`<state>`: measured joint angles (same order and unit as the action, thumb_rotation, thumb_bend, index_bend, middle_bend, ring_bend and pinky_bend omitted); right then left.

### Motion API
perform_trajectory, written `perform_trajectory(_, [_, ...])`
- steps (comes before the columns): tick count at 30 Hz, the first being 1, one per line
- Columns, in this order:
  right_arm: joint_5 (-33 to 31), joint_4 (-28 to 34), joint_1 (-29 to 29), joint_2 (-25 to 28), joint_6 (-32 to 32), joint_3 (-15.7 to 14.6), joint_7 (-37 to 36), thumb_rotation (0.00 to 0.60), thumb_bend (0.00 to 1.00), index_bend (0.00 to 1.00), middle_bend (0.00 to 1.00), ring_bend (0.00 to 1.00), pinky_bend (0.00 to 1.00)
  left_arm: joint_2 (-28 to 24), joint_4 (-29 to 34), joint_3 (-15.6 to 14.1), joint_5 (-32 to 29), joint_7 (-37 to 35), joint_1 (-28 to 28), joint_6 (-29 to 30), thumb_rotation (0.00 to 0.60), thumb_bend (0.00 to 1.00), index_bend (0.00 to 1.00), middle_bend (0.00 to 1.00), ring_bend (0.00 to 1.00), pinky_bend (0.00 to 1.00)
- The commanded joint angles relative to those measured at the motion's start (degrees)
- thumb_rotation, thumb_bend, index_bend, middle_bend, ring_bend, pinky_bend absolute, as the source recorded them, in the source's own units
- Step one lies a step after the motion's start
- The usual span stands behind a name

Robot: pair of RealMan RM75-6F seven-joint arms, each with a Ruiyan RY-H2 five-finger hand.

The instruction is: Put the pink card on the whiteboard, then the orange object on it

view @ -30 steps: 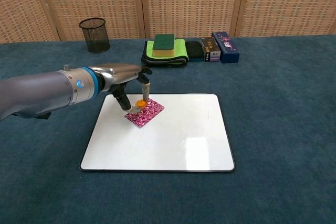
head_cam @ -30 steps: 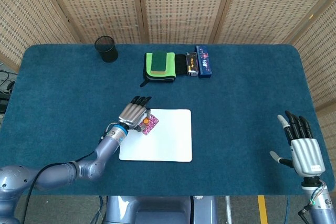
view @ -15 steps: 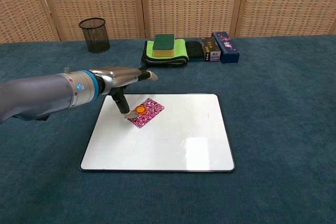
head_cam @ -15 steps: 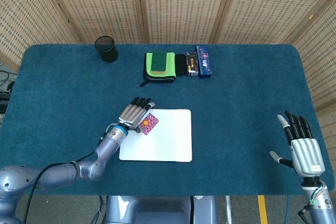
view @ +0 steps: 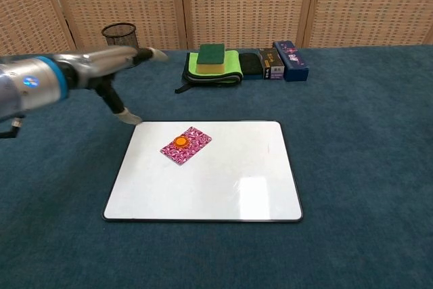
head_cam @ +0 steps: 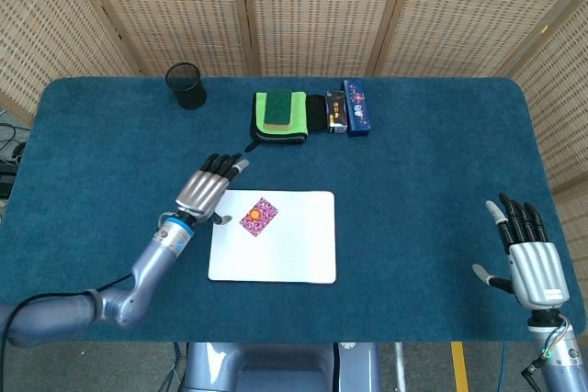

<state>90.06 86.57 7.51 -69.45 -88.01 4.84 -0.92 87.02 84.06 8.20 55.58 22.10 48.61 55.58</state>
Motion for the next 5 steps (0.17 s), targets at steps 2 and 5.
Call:
perform_trajectory(2, [0.22,0.06,-0.06,-0.15,-0.22,-0.06,0.43,0.600,0.00,0.00,0.00,0.00,0.00,-10.39,5.14,-4.27,7.64,-9.14,-10.95,11.18,0.600,0.00,0.00,0.00,0.00,0.00])
perform_trajectory(5, [0.53,0.21,-0.10,-0.32,-0.58,-0.06,0.83,0.600,0.00,0.00,0.00,0.00,0.00,-14.24,5.04,-6.82,9.26,-14.39,-17.27,15.93,0.600,0.00,0.00,0.00,0.00,0.00])
